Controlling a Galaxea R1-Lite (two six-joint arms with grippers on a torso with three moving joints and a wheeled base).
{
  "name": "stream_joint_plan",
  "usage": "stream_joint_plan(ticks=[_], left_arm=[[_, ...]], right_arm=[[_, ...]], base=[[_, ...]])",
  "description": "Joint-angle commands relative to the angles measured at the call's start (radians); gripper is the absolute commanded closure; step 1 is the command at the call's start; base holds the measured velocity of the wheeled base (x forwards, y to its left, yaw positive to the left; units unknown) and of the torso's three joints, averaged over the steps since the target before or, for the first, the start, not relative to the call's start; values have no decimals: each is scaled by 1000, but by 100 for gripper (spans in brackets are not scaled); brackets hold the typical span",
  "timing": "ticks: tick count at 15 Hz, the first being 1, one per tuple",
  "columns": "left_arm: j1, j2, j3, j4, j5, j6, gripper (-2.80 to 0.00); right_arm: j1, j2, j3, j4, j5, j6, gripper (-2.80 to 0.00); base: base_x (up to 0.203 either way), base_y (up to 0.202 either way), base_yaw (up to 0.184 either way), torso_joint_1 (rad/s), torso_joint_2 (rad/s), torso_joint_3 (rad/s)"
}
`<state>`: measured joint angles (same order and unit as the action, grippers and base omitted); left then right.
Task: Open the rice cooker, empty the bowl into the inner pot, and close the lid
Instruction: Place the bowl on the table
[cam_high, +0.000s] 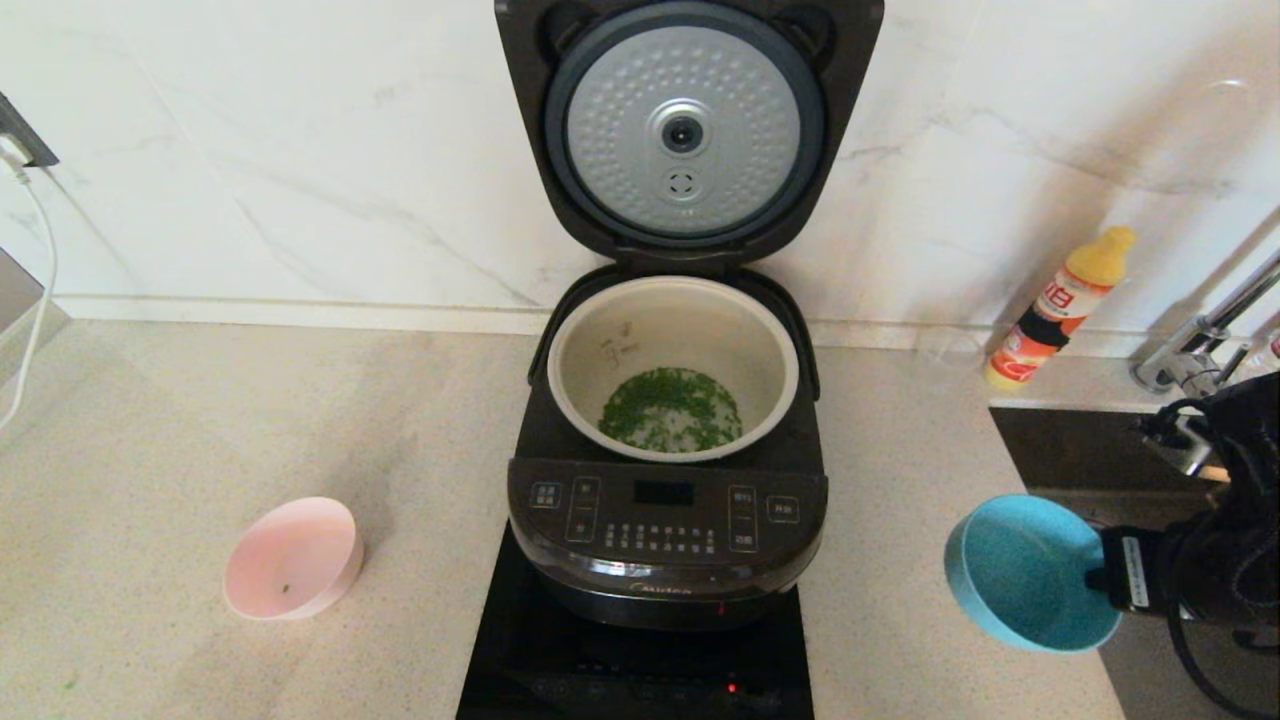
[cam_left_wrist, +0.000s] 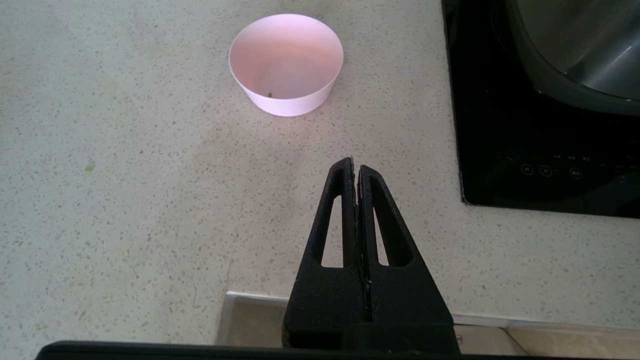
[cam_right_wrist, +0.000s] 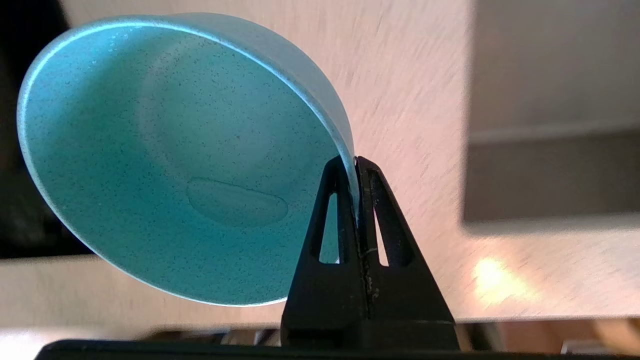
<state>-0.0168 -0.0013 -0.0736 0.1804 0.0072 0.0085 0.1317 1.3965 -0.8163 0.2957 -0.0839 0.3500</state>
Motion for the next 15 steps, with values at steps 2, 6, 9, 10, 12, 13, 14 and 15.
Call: stream_joint_plan(ticks=[2,6,9,10,12,13,14,15], left_arm=[[0,0,0,1,1,0,0],[0,0,0,2,2,-1,0],[0,0,0,2,0,-1,0],[0,0,0,1,0,-1,0],[0,0,0,2,0,0,0],[0,0,0,1,1,-1,0],[0,0,0,2,0,-1,0],[0,0,0,2,0,-1,0]], right_arm=[[-6,140,31,-40,20,20,0],[-12,249,47,-127,24,33,0],[-12,301,47,-166,21,32,0],[-12,318,48,-176,21,32,0],[-12,344,45,-186,17,31,0],[-11,348,42,-187,15,30,0],[-11,347,33,-187,13,34,-280],[-11,328,26,-187,12,36,-280]], base=[[0,0,0,0,0,0],[0,0,0,0,0,0],[0,0,0,0,0,0],[0,0,0,0,0,0],[0,0,0,0,0,0],[0,0,0,0,0,0],[0,0,0,0,0,0],[0,0,0,0,0,0]])
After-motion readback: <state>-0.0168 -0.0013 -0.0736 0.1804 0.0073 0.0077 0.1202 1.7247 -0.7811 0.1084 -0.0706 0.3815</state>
